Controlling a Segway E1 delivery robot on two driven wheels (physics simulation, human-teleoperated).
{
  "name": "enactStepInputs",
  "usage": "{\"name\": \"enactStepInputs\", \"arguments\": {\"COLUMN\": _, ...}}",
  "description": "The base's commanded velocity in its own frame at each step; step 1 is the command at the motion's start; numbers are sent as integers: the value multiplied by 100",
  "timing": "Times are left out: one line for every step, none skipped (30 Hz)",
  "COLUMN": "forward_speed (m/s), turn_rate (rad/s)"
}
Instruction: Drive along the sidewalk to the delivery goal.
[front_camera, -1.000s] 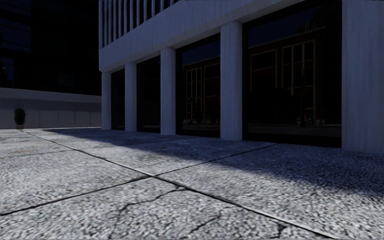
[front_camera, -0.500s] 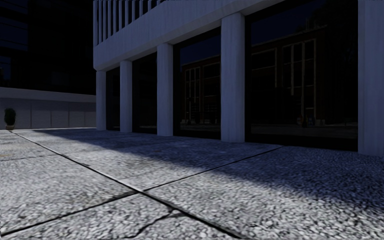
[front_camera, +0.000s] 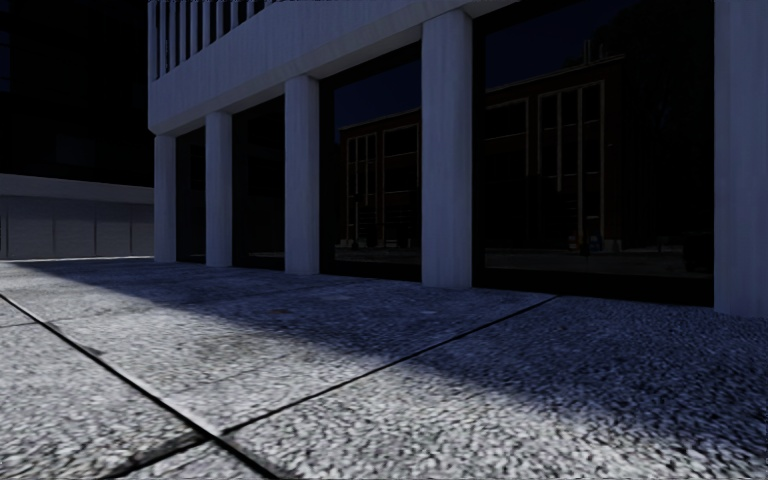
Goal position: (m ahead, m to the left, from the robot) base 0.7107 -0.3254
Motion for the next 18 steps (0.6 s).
{"name": "enactStepInputs", "arguments": {"forward_speed": 105, "turn_rate": 0}}
{"name": "enactStepInputs", "arguments": {"forward_speed": 105, "turn_rate": 0}}
{"name": "enactStepInputs", "arguments": {"forward_speed": 105, "turn_rate": 0}}
{"name": "enactStepInputs", "arguments": {"forward_speed": 105, "turn_rate": 0}}
{"name": "enactStepInputs", "arguments": {"forward_speed": 105, "turn_rate": 0}}
{"name": "enactStepInputs", "arguments": {"forward_speed": 105, "turn_rate": 0}}
{"name": "enactStepInputs", "arguments": {"forward_speed": 105, "turn_rate": 0}}
{"name": "enactStepInputs", "arguments": {"forward_speed": 105, "turn_rate": 0}}
{"name": "enactStepInputs", "arguments": {"forward_speed": 105, "turn_rate": 0}}
{"name": "enactStepInputs", "arguments": {"forward_speed": 105, "turn_rate": 0}}
{"name": "enactStepInputs", "arguments": {"forward_speed": 104, "turn_rate": 0}}
{"name": "enactStepInputs", "arguments": {"forward_speed": 104, "turn_rate": 0}}
{"name": "enactStepInputs", "arguments": {"forward_speed": 104, "turn_rate": 0}}
{"name": "enactStepInputs", "arguments": {"forward_speed": 104, "turn_rate": 0}}
{"name": "enactStepInputs", "arguments": {"forward_speed": 103, "turn_rate": 0}}
{"name": "enactStepInputs", "arguments": {"forward_speed": 95, "turn_rate": 0}}
{"name": "enactStepInputs", "arguments": {"forward_speed": 95, "turn_rate": 0}}
{"name": "enactStepInputs", "arguments": {"forward_speed": 81, "turn_rate": 0}}
